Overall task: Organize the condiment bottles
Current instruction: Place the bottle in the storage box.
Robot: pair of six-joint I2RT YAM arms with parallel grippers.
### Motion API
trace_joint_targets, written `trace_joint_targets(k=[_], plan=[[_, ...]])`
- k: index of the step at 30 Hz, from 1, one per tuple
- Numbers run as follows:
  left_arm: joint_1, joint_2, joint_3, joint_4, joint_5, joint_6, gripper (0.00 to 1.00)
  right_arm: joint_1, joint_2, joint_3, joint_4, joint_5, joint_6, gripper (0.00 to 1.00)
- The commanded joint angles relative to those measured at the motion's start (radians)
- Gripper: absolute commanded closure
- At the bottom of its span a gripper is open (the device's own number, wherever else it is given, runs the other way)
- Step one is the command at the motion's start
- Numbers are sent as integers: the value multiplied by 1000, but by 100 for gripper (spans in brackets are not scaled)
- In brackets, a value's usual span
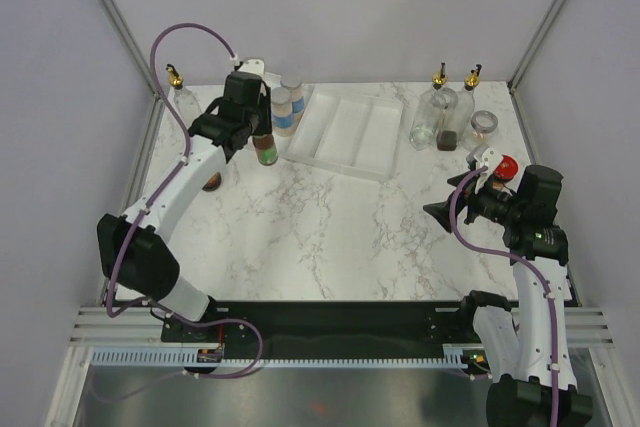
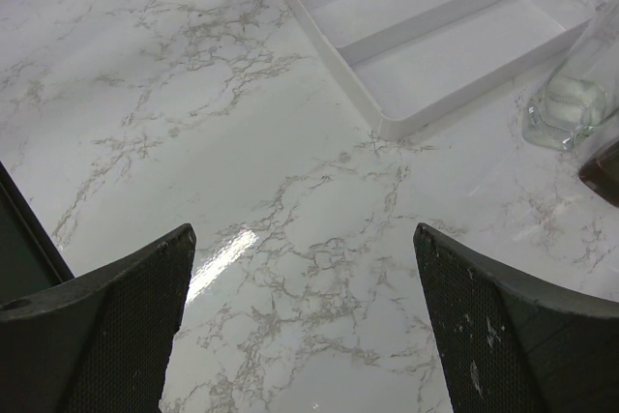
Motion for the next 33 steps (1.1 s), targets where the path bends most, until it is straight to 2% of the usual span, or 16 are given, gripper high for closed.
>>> trace_joint_targets(k=[1,17,22,33], plan=[[78,49,160,82,-9,53,98,-3,-7,6,5,-24,-9,3],[181,488,700,84,-63,104,98,-3,-4,9,-3,-25,-15,3],[199,571,760,91,-49,96,98,-3,3,11,-8,-24,-23,3],[213,680,756,113,16,26,97,-3,17,15,-20,-16,-36,3]])
